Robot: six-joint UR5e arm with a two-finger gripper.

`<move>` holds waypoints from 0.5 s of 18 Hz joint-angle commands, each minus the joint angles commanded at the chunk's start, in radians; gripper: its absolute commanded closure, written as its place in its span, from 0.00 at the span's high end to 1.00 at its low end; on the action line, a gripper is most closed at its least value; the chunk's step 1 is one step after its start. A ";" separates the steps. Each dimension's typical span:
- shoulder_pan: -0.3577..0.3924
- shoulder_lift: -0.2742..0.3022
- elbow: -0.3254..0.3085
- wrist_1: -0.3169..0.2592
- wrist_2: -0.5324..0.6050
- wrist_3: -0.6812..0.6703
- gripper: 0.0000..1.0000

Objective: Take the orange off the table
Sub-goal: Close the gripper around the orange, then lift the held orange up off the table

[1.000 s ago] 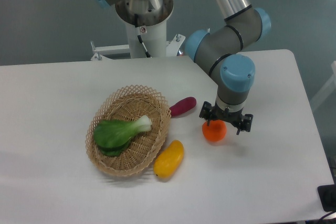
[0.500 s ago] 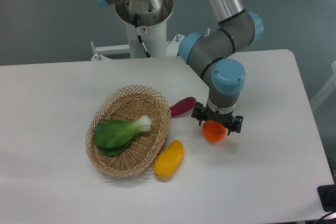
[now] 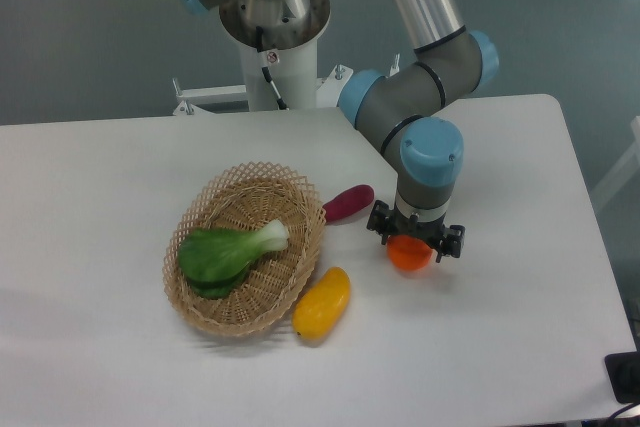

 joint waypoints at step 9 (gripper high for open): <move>0.000 0.012 -0.011 0.002 0.003 0.012 0.65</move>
